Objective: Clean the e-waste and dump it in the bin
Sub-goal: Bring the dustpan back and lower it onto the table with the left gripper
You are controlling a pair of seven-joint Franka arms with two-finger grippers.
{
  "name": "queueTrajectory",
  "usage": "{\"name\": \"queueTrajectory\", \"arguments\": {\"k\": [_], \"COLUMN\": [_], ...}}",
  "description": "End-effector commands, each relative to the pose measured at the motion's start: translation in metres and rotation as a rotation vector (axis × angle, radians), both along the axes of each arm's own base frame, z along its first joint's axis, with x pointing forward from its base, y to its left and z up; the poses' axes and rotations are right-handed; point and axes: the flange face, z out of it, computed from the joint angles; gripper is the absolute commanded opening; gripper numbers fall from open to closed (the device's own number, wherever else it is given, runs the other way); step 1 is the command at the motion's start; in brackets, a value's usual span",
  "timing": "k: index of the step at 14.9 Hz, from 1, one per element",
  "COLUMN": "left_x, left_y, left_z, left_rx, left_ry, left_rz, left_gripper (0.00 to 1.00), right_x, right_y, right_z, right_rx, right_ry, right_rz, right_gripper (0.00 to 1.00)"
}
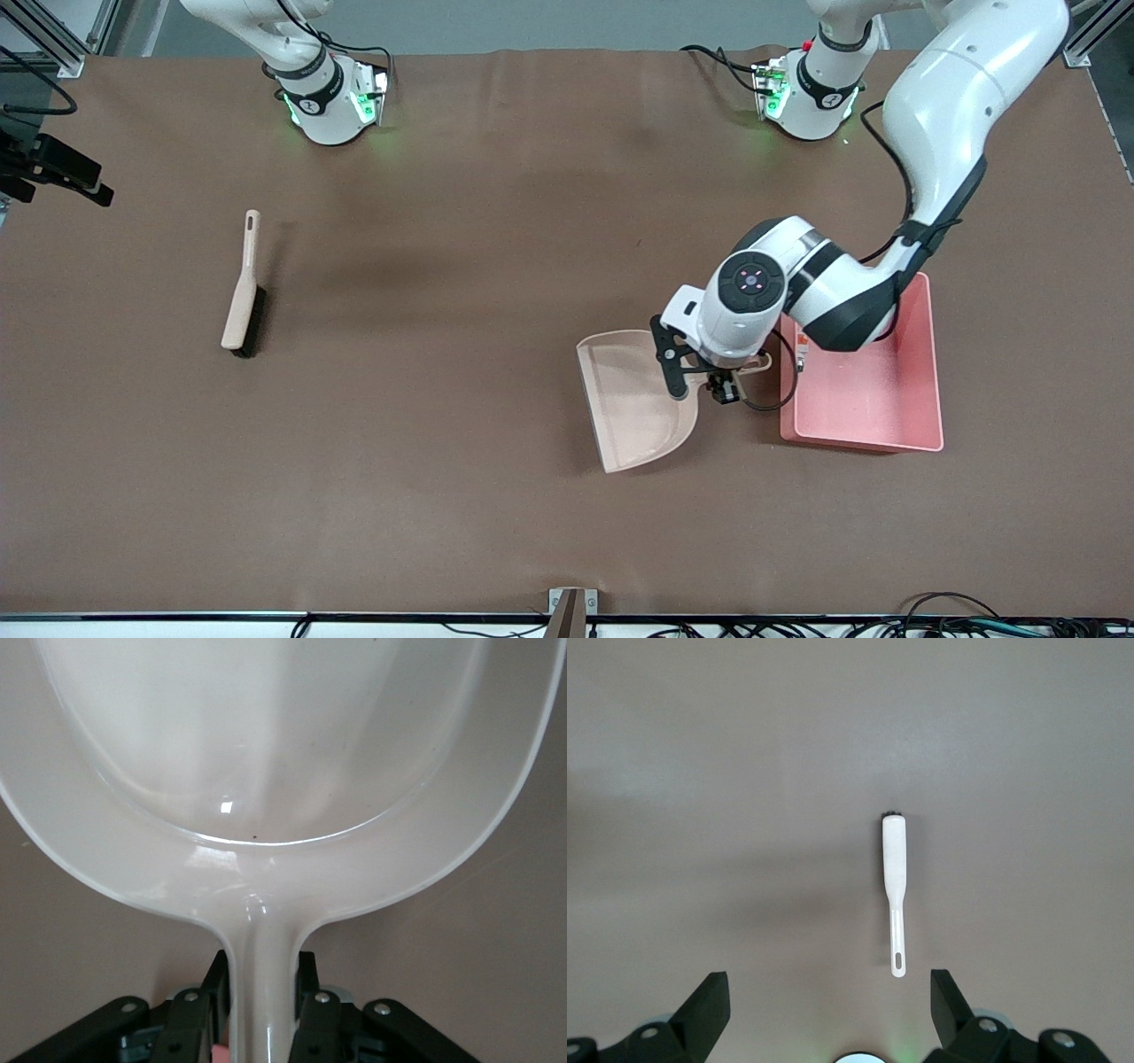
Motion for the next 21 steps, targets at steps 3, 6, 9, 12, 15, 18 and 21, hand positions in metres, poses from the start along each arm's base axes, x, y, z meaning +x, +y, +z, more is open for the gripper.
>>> {"name": "queueTrajectory", "arguments": {"k": [3, 6, 9, 12, 15, 18, 21], "left_x": [-0.015, -0.017, -0.023, -0.025, -0.027, -0.027, -0.026], "left_y": [-0.038, -0.044, -0.054, -0.055, -0.057, -0.056, -0.055], "left_z": [-0.027, -0.04, -0.052, -0.062, -0.063, -0.061, -0.057], "left_rx": [0.054, 0.039, 0.042, 0.042, 0.045, 0.045, 0.037], "left_ry": [-0.003, 0.0, -0.003, 0.007, 0.004, 0.006, 0.007], "left_rz": [-0.136, -0.17, -0.2, -0.213, -0.226, -0.241, -0.217], "left_gripper": [0.01, 0.01, 0.02, 0.04, 0.06, 0.12, 0.99], "right_x": [-0.003, -0.003, -0.003, -0.002, -0.001, -0.001, -0.001], "right_y": [0.011, 0.007, 0.006, 0.008, 0.009, 0.011, 0.01], "right_z": [0.012, 0.011, 0.012, 0.011, 0.011, 0.011, 0.009], "right_rx": [-0.024, -0.023, -0.024, -0.024, -0.024, -0.022, -0.022], "right_ry": [-0.016, -0.01, -0.015, -0.012, -0.016, -0.016, -0.01], "right_rz": [0.008, 0.0, -0.004, -0.001, 0.002, 0.005, 0.004], "right_gripper": [1.0, 1.0, 1.0, 1.0, 1.0, 1.0, 1.0]}}
